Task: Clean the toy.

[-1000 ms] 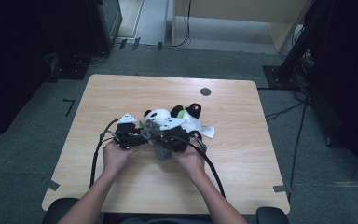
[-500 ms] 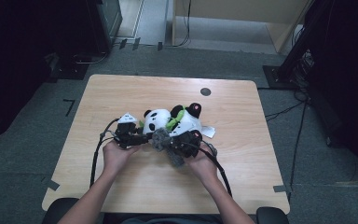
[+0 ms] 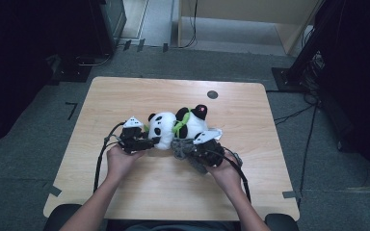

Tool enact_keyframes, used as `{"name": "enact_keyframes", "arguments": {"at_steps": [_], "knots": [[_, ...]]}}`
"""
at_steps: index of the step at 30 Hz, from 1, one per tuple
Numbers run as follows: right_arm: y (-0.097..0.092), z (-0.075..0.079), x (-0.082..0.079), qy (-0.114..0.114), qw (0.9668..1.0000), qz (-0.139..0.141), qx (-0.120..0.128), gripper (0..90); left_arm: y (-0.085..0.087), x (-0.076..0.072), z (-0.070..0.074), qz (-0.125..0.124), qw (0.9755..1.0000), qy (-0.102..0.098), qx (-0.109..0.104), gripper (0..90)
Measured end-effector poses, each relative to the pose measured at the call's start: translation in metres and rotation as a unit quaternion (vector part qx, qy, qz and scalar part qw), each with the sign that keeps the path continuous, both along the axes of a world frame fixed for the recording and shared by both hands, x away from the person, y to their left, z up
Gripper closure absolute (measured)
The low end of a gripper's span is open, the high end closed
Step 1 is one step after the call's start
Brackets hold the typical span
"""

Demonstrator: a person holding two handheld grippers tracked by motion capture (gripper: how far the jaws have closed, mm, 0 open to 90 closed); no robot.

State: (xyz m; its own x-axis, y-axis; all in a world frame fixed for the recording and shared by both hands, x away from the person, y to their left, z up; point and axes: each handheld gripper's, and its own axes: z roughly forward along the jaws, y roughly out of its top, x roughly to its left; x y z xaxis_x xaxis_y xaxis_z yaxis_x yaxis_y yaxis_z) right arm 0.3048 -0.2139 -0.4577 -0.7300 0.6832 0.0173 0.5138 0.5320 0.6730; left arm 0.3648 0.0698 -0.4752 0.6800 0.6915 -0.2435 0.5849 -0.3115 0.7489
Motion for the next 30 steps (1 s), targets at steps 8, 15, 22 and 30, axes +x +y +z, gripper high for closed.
{"name": "enact_keyframes", "arguments": {"at_steps": [8, 15, 22, 30], "knots": [[-0.019, 0.004, -0.004, 0.002, 0.9999, -0.015, 0.002, 81.1, 0.001, 0.001, 0.001, 0.001, 1.0000, 0.003, -0.003, 53.2], [-0.035, 0.006, -0.003, 0.022, 0.9994, -0.025, 0.013, 81.0, 0.001, 0.001, 0.001, -0.001, 1.0000, 0.002, 0.001, 53.2], [-0.050, 0.006, -0.002, 0.018, 0.9993, -0.033, 0.009, 80.3, 0.001, 0.002, 0.001, 0.000, 1.0000, 0.003, 0.001, 53.2], [-0.072, 0.008, -0.001, 0.015, 0.9983, -0.055, 0.012, 80.3, 0.001, 0.002, 0.001, 0.001, 1.0000, 0.004, 0.001, 53.3]]}}
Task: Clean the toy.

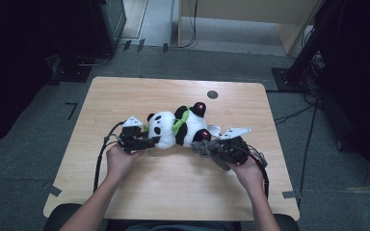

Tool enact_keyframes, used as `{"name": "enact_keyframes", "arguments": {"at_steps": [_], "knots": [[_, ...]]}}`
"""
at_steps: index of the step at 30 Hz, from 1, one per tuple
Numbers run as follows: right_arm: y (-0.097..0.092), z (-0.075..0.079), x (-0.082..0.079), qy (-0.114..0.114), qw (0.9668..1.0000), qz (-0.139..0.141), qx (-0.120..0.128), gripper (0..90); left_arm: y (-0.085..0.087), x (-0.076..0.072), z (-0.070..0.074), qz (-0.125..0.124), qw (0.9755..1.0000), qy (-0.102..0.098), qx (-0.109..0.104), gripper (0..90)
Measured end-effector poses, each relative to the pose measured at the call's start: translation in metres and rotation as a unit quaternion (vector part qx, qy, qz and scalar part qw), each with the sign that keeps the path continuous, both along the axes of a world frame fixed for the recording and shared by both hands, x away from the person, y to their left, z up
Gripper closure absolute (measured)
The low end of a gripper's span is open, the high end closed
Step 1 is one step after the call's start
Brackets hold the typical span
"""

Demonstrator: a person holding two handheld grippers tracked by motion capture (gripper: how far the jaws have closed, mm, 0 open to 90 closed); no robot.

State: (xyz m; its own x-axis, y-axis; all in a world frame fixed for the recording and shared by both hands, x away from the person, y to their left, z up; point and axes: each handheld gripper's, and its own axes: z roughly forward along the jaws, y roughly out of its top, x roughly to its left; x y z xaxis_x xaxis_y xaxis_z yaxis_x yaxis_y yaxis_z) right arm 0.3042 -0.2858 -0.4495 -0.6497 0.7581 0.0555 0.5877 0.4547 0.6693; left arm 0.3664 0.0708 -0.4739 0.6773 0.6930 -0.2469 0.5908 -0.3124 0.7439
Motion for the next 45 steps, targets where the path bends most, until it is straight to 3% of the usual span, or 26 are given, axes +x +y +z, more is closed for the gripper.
{"name": "enact_keyframes", "arguments": {"at_steps": [9, 14, 18, 28, 33, 40, 45], "knots": [[-0.031, 0.000, 0.005, -0.019, 0.9984, -0.050, 0.018, 80.3, 0.000, 0.000, 0.000, 0.000, 1.0000, -0.003, 0.002, 53.2], [-0.049, 0.001, 0.013, -0.031, 0.9941, -0.093, 0.046, 80.1, 0.001, -0.001, -0.001, 0.000, 0.9999, -0.013, 0.009, 53.0], [-0.061, -0.001, 0.021, -0.034, 0.9908, -0.120, 0.053, 80.1, 0.001, -0.001, -0.001, 0.000, 0.9999, -0.013, 0.007, 52.7], [-0.079, -0.015, 0.050, -0.031, 0.9835, -0.172, 0.045, 79.7, 0.002, -0.001, -0.001, 0.000, 0.9999, -0.015, 0.004, 51.4], [-0.084, -0.025, 0.063, -0.026, 0.9815, -0.185, 0.040, 79.7, 0.002, -0.001, -0.001, -0.003, 0.9998, -0.017, 0.004, 51.3], [-0.091, -0.040, 0.075, 0.002, 0.9783, -0.204, 0.038, 79.0, 0.003, -0.001, -0.002, -0.007, 0.9998, -0.019, 0.004, 50.8], [-0.092, -0.049, 0.080, 0.000, 0.9780, -0.207, 0.029, 78.4, 0.003, -0.001, -0.002, -0.007, 0.9998, -0.020, 0.004, 50.4]]}}
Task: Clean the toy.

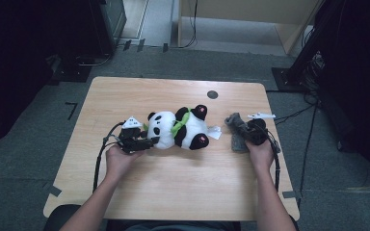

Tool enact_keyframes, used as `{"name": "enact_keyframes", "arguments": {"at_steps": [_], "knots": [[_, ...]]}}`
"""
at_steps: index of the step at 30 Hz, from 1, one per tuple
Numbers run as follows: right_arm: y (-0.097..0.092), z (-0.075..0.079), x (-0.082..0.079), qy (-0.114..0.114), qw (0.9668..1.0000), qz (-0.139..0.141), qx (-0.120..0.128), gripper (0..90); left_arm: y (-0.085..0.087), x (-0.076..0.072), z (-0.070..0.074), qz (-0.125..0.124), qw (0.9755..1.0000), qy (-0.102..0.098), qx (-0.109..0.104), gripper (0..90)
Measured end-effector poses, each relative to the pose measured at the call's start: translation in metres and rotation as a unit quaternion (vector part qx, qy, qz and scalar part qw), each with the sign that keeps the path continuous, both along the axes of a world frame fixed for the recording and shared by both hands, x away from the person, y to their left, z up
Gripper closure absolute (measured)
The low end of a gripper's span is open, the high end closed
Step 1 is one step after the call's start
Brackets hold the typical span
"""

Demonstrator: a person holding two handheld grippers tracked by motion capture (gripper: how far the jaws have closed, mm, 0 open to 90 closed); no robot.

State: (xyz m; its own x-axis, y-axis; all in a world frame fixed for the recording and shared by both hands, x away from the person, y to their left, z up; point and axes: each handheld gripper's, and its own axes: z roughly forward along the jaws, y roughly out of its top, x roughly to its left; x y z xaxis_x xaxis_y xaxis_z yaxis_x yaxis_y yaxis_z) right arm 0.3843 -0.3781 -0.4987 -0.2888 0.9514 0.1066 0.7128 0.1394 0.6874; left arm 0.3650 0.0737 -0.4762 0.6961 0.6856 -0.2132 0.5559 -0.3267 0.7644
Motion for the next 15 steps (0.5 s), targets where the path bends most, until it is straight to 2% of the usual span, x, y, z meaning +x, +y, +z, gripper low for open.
{"name": "enact_keyframes", "arguments": {"at_steps": [4, 8, 15], "knots": [[-0.0002, -0.0083, 0.0042, -0.002, 1.0000, -0.004, 0.008, 77.6, 0.0003, 0.0001, -0.0004, -0.001, 1.0000, 0.000, -0.002, 50.1], [0.0001, -0.0094, 0.0049, -0.005, 0.9999, -0.004, 0.008, 76.0, 0.0003, -0.0001, -0.0006, -0.001, 1.0000, 0.000, -0.002, 49.6], [-0.0025, -0.0110, 0.0037, -0.010, 0.9998, 0.001, 0.018, 67.8, 0.0007, -0.0001, -0.0009, -0.001, 1.0000, -0.002, -0.001, 47.3]]}}
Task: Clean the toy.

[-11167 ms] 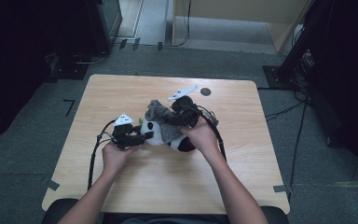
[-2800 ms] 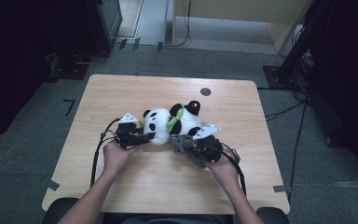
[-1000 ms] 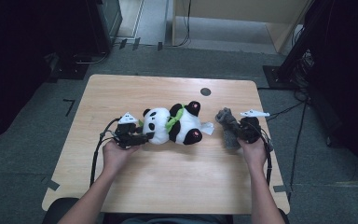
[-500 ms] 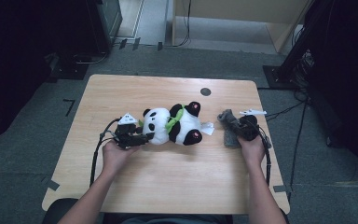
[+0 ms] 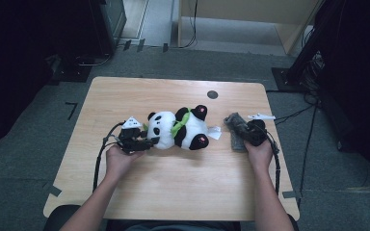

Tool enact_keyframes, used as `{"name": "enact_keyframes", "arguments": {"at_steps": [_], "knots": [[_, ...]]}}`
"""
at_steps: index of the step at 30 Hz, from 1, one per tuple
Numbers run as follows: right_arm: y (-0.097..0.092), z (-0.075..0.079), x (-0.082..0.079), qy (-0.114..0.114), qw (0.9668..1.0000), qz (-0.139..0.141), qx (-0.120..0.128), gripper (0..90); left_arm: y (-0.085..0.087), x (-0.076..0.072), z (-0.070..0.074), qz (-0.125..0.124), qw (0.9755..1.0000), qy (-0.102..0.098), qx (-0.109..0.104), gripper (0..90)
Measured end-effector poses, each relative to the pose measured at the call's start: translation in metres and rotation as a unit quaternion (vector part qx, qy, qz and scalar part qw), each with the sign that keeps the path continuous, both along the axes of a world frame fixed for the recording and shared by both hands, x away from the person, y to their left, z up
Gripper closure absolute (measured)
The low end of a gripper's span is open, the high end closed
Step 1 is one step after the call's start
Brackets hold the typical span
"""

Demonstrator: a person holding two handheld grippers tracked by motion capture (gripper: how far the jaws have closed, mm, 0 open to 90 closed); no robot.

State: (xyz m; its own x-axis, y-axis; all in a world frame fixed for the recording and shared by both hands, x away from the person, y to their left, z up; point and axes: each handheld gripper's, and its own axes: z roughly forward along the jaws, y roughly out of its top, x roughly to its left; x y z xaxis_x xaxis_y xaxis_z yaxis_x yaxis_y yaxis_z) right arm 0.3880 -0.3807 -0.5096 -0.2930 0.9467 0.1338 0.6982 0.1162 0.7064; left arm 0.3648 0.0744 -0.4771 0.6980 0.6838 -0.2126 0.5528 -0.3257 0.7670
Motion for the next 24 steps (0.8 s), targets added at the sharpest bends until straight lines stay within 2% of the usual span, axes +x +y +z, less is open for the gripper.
{"name": "enact_keyframes", "arguments": {"at_steps": [3, 5, 8, 11, 14, 20, 24], "knots": [[0.001, 0.001, 0.000, 0.004, 0.9999, 0.009, 0.004, 60.1, 0.000, 0.000, 0.000, -0.001, 1.0000, -0.001, 0.000, 46.7], [0.002, 0.003, -0.001, 0.005, 0.9999, 0.012, -0.002, 56.8, 0.000, 0.000, 0.000, 0.000, 1.0000, -0.002, 0.000, 46.6], [0.002, 0.009, -0.003, -0.006, 0.9999, 0.008, -0.009, 50.1, 0.000, 0.001, 0.000, 0.000, 1.0000, -0.002, -0.001, 46.0], [0.000, 0.016, -0.006, -0.025, 0.9996, 0.005, 0.014, 45.2, 0.001, 0.001, 0.000, 0.000, 1.0000, -0.001, -0.003, 44.9], [0.001, 0.021, -0.009, -0.038, 0.9989, 0.012, 0.027, 43.1, 0.002, 0.002, 0.000, -0.002, 1.0000, 0.001, -0.006, 43.8], [0.011, 0.034, -0.015, -0.060, 0.9978, 0.023, 0.017, 40.9, 0.002, 0.002, 0.000, -0.003, 1.0000, 0.004, -0.006, 42.9], [0.017, 0.043, -0.021, -0.068, 0.9971, 0.023, 0.025, 39.3, 0.002, 0.003, 0.000, -0.004, 1.0000, 0.004, -0.006, 42.5]]}}
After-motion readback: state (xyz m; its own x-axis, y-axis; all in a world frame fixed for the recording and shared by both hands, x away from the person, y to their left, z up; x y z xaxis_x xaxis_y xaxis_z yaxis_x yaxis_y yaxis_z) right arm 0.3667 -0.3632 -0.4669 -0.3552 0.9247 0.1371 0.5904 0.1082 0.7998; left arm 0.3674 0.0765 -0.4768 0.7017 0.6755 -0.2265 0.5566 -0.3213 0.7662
